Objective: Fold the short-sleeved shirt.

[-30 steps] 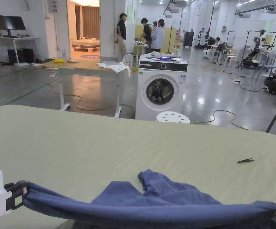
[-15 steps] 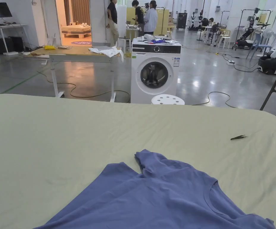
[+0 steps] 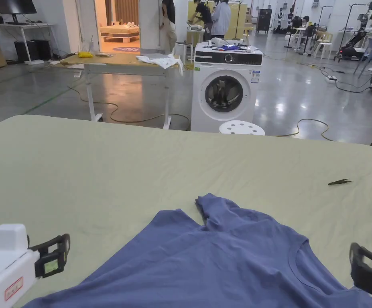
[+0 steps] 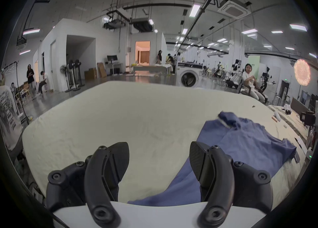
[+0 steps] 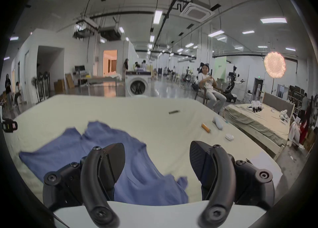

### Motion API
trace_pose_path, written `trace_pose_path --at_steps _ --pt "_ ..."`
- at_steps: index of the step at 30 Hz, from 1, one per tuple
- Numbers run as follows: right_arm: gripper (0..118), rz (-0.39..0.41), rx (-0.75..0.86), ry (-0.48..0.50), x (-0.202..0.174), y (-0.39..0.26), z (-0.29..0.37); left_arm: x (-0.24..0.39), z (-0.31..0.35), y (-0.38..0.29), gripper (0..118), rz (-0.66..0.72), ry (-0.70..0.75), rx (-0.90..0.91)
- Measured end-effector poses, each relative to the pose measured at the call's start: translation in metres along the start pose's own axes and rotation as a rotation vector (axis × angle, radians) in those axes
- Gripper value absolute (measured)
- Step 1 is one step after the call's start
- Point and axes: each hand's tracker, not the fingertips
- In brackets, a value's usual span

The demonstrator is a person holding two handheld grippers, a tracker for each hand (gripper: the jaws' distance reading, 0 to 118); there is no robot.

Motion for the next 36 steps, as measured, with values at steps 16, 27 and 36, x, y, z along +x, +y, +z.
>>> trace_pose_path --at_steps 16,27,36 --pt "0 -0.020 0.244 0.068 -0.104 0.037 -0.034 0.097 -0.008 0.068 0 -0.148 -0.028 0.308" --pt "0 0.011 0.214 0.122 -0.113 0.032 -0.044 0.030 -0.006 0.048 0 -0.109 -0.017 0.065" --pt "0 0.018 0.100 0.173 -0.125 0.013 -0.067 -0.059 -0.019 -0.025 70 0.081 -0.005 -0.343"
